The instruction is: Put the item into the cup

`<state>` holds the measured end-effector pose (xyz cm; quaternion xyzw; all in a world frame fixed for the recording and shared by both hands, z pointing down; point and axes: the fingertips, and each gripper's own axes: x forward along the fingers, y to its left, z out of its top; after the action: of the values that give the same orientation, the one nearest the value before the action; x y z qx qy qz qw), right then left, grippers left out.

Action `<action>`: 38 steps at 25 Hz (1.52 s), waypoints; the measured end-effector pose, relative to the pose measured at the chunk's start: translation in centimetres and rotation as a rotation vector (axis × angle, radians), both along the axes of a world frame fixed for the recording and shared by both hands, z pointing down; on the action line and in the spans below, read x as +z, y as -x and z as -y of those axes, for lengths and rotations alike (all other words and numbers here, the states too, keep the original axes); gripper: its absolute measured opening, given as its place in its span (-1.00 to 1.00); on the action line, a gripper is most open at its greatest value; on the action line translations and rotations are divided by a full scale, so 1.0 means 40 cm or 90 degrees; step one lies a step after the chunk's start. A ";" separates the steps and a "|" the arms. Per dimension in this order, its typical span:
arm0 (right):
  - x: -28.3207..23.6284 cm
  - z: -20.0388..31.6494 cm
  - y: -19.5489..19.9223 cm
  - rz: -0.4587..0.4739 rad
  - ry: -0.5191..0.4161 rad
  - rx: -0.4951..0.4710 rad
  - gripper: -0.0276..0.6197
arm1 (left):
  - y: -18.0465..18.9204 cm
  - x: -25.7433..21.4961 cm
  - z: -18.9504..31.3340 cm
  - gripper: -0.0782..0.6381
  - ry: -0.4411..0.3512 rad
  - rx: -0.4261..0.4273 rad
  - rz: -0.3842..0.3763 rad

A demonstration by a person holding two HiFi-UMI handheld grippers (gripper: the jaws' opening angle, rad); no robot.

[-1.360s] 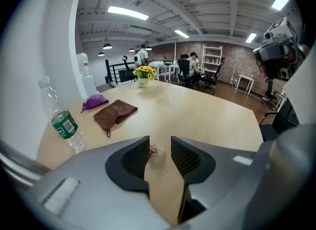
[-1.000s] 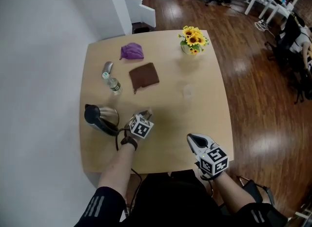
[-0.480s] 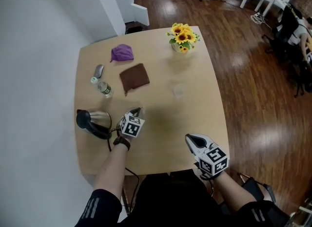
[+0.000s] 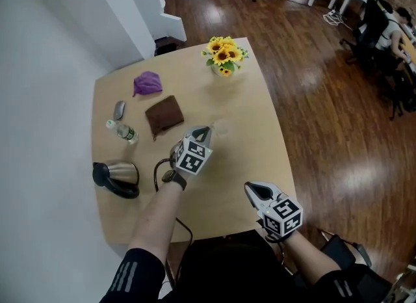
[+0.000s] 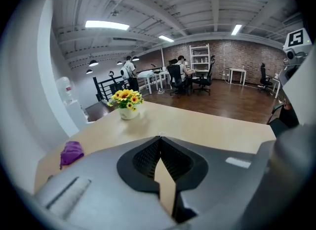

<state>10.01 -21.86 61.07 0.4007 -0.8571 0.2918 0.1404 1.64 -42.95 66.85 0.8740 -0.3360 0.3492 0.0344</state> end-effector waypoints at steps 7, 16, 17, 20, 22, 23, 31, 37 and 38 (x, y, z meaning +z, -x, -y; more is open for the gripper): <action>0.021 -0.011 -0.104 0.004 0.016 0.040 -0.89 | -0.119 0.104 0.045 -0.79 0.040 0.027 0.072; 0.036 -0.005 -0.166 0.013 0.023 0.057 -0.89 | -0.166 0.170 0.019 -0.62 0.088 0.067 0.091; 0.036 -0.002 -0.166 0.014 0.022 0.056 -0.89 | -0.173 0.169 0.013 -0.58 0.090 0.073 0.088; 0.035 0.005 -0.159 0.016 0.019 0.047 -0.89 | -0.179 0.170 0.000 -0.53 0.089 0.083 0.091; 0.031 0.010 -0.153 0.018 0.017 0.040 -0.89 | -0.175 0.161 0.000 -0.52 0.084 0.081 0.088; 0.027 0.012 -0.151 0.020 0.015 0.038 -0.89 | -0.173 0.151 0.002 -0.52 0.079 0.077 0.084; -0.021 0.041 -0.148 0.037 -0.019 0.008 -0.89 | -0.118 -0.021 -0.041 -0.49 0.016 0.034 -0.002; -0.075 0.087 -0.107 0.050 -0.053 -0.045 -0.89 | -0.002 -0.120 -0.167 -0.49 -0.001 -0.029 -0.084; -0.089 0.093 -0.097 0.051 -0.062 -0.053 -0.89 | 0.023 -0.134 -0.189 -0.49 -0.001 -0.041 -0.095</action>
<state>13.90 -25.59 57.49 0.3593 -0.8911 0.2595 0.0978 0.71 -35.37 61.48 0.8863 -0.3611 0.2814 0.0697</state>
